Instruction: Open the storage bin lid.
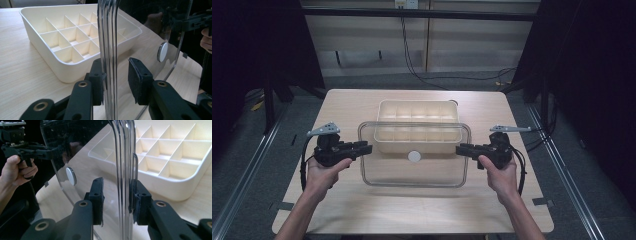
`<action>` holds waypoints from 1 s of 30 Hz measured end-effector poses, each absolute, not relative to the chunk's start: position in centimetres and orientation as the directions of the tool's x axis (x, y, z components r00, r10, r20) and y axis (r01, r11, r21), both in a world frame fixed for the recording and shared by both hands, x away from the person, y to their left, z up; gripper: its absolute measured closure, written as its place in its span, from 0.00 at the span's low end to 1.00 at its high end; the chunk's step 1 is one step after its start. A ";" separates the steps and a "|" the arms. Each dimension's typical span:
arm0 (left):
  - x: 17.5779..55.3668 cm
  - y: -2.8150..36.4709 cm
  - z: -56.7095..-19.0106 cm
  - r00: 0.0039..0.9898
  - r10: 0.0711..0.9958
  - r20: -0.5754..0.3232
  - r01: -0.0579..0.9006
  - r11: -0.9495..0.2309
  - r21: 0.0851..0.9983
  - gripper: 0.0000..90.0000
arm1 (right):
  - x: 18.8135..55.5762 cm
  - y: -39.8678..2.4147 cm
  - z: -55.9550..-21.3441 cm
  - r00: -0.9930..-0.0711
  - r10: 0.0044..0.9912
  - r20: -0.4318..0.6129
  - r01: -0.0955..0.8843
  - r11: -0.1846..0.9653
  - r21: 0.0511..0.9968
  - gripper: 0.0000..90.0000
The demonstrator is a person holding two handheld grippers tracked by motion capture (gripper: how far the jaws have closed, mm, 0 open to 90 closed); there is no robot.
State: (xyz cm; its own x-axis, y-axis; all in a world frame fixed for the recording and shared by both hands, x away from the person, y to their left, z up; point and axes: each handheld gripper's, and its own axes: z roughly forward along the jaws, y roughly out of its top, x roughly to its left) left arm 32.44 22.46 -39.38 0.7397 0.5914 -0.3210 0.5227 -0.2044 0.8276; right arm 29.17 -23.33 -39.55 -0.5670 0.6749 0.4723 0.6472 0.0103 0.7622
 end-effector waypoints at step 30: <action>27.4 22.1 -42.2 0.718 0.585 -0.377 0.600 -0.247 0.761 0.73 | 23.8 -23.2 -41.9 -0.505 0.696 0.511 0.714 0.004 0.700 0.73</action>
State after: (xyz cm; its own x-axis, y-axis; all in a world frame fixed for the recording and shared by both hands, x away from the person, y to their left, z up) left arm 27.44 22.09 -42.19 0.7181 0.5852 -0.3767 0.6003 -0.2470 0.7607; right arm 23.77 -23.22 -41.88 -0.5048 0.6958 0.5109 0.7144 0.0045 0.6997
